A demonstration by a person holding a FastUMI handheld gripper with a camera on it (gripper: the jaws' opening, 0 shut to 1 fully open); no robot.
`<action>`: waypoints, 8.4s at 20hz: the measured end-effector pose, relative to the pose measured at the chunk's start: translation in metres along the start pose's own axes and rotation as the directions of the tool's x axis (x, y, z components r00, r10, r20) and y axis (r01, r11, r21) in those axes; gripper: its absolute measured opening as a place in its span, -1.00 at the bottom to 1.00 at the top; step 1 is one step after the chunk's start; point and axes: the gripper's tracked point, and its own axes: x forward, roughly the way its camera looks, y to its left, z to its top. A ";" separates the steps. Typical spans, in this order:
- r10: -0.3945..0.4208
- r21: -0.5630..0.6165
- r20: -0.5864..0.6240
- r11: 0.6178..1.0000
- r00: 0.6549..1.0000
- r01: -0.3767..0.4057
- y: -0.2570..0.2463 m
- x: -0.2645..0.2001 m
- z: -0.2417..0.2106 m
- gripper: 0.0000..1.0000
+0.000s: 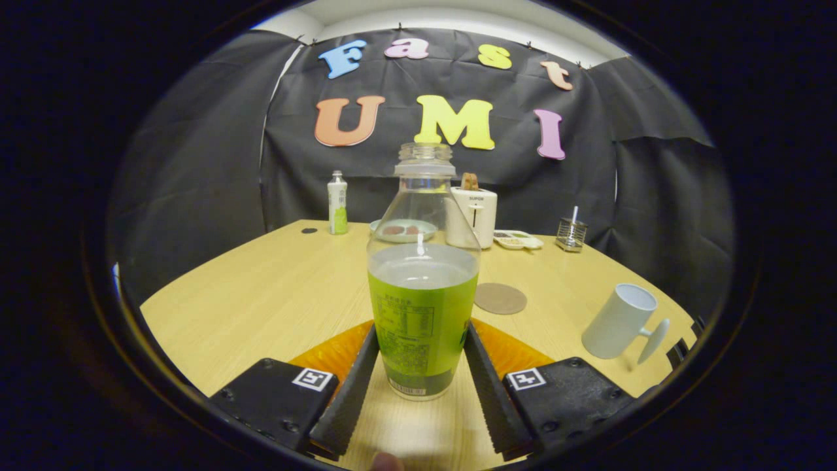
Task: Take the bottle from table, then pour the juice into the cup, finally place the bottle on the coaster
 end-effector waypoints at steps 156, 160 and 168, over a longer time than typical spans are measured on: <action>-0.106 0.159 0.129 0.984 0.986 0.085 -0.095 0.100 0.111 0.60; -0.101 0.134 0.097 0.987 0.990 0.087 -0.100 0.130 0.104 0.60; -0.116 0.127 0.032 0.986 0.993 0.111 -0.119 0.166 0.075 0.61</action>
